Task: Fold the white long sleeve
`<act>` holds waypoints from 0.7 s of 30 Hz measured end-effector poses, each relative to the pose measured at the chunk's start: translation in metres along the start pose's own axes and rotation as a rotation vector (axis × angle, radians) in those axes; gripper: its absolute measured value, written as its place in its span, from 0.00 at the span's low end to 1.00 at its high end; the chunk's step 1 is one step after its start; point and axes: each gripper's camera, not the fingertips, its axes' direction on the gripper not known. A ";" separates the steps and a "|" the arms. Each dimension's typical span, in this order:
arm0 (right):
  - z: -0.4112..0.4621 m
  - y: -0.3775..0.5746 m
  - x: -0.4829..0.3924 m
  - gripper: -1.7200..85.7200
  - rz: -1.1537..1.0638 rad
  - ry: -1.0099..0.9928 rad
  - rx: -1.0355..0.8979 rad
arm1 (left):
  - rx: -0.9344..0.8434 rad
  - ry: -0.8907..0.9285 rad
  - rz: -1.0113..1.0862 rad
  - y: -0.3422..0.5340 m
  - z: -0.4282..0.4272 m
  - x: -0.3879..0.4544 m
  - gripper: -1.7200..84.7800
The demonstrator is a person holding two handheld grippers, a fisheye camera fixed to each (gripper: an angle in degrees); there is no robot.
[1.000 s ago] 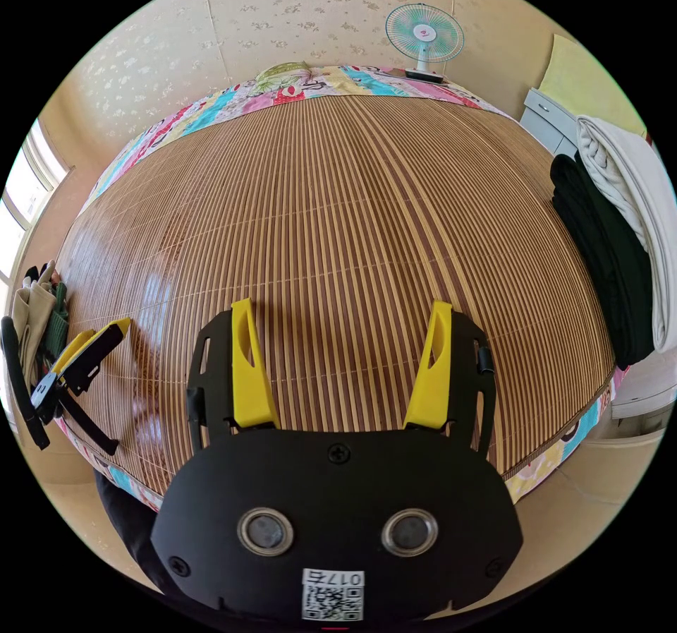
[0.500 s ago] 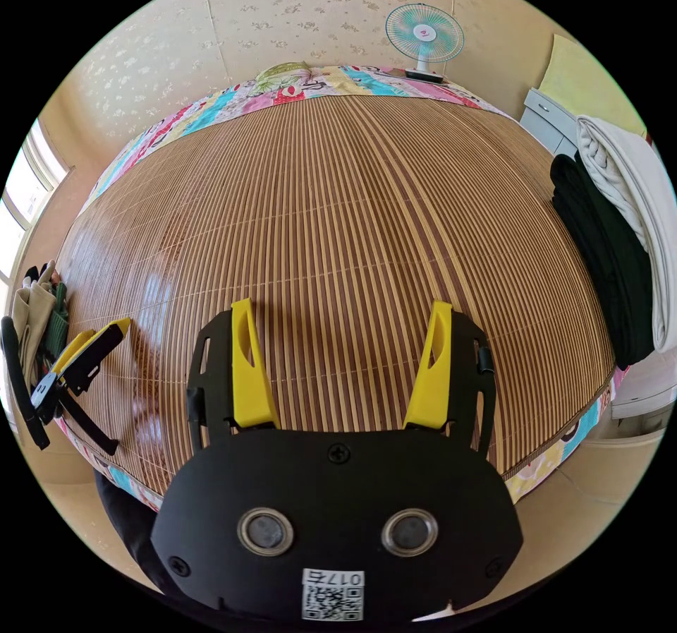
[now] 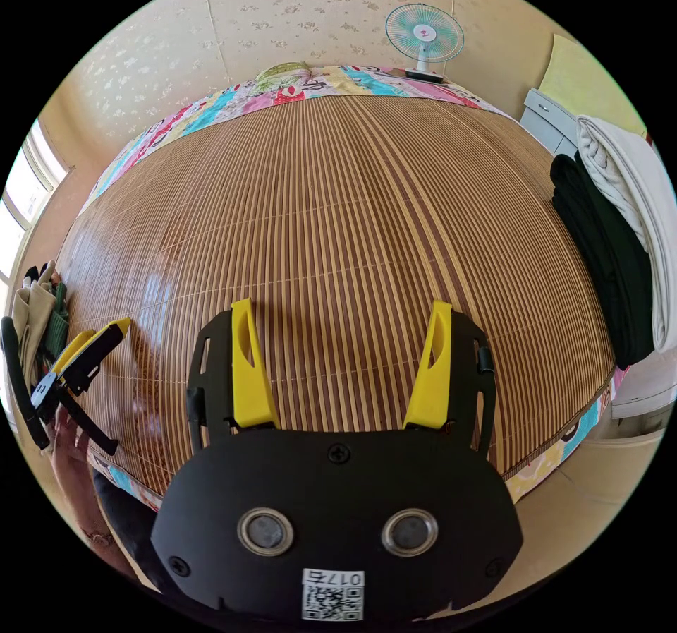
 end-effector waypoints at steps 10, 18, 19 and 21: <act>0.008 0.027 -0.030 0.36 -0.013 -0.002 -0.027 | -0.003 -0.006 0.001 -0.013 -0.023 0.002 0.29; -0.087 0.128 0.008 0.10 -0.093 -0.142 0.166 | 0.053 0.199 0.063 0.036 -0.098 -0.031 0.08; -0.108 0.147 0.027 0.10 -0.070 -0.101 0.214 | 0.090 0.252 0.077 0.053 -0.117 -0.043 0.08; -0.143 0.172 0.060 0.09 -0.011 0.013 0.298 | 0.137 0.361 0.098 0.078 -0.142 -0.062 0.06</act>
